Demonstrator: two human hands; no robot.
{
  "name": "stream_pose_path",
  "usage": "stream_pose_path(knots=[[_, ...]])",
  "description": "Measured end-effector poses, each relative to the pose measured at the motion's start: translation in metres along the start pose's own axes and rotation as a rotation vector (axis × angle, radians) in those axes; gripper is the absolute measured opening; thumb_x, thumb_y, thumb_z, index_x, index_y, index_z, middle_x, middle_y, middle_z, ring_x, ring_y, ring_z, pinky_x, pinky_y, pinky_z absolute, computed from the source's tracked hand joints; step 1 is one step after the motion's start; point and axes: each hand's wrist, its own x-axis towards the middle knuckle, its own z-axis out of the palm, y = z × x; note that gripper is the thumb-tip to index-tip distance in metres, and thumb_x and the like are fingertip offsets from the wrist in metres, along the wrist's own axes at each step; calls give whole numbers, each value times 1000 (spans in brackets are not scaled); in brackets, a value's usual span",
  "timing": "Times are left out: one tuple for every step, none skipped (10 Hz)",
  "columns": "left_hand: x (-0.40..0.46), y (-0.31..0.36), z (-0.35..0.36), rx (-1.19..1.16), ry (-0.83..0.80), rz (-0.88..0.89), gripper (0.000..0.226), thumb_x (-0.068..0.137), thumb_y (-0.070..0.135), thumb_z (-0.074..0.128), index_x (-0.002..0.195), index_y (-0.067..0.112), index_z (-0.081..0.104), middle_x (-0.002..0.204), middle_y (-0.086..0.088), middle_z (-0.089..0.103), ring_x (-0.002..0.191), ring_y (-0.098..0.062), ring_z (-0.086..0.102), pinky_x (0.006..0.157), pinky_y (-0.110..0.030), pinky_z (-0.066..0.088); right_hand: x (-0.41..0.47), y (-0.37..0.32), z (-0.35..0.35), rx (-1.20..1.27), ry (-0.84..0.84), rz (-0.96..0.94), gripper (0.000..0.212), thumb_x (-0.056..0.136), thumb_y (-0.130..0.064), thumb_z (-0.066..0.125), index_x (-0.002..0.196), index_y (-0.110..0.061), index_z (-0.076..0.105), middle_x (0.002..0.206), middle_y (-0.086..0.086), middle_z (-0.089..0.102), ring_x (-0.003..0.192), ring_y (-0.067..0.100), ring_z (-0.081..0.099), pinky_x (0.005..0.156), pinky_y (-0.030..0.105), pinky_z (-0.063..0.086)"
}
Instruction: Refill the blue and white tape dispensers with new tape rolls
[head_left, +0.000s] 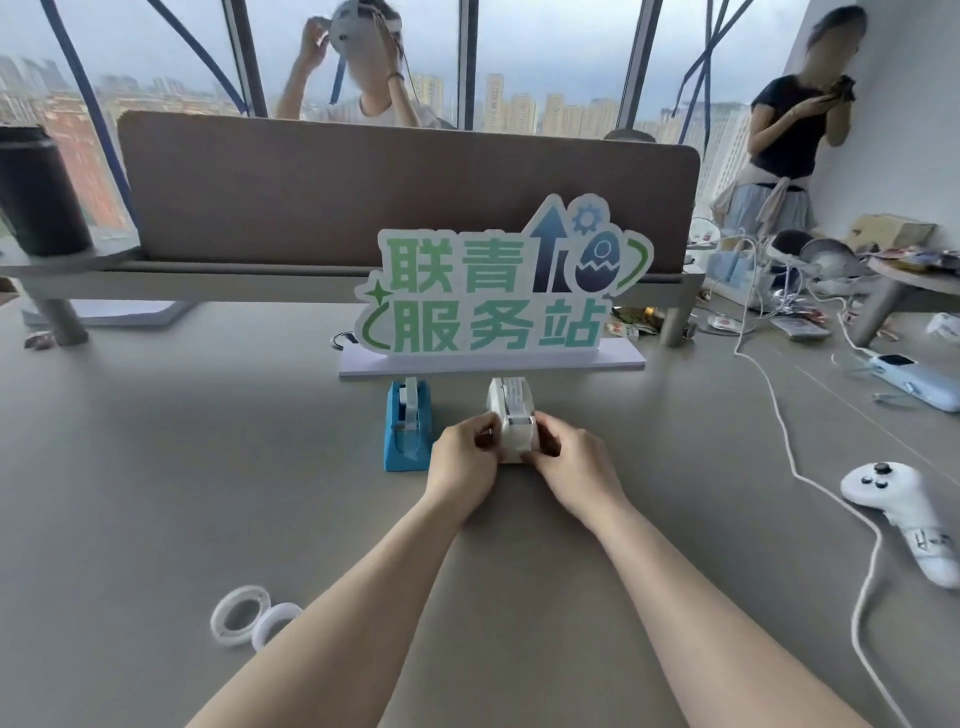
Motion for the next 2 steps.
stream_pose_path(knots=[[2, -3, 3, 39, 30, 13, 42, 81, 3, 62, 120, 17, 67, 112, -2, 74, 106, -18, 66, 88, -22, 46, 1, 4, 3, -4, 4, -26, 53, 81, -26, 68, 132, -27, 55, 120, 3, 70, 113, 22, 63, 92, 34, 51], [-11, 2, 3, 98, 57, 55, 38, 82, 0, 56, 115, 16, 69, 109, -4, 75, 102, -20, 67, 88, -25, 47, -6, 2, 4, -36, -19, -29, 57, 87, -16, 60, 142, -20, 44, 132, 9, 63, 120, 30, 58, 96, 34, 47]])
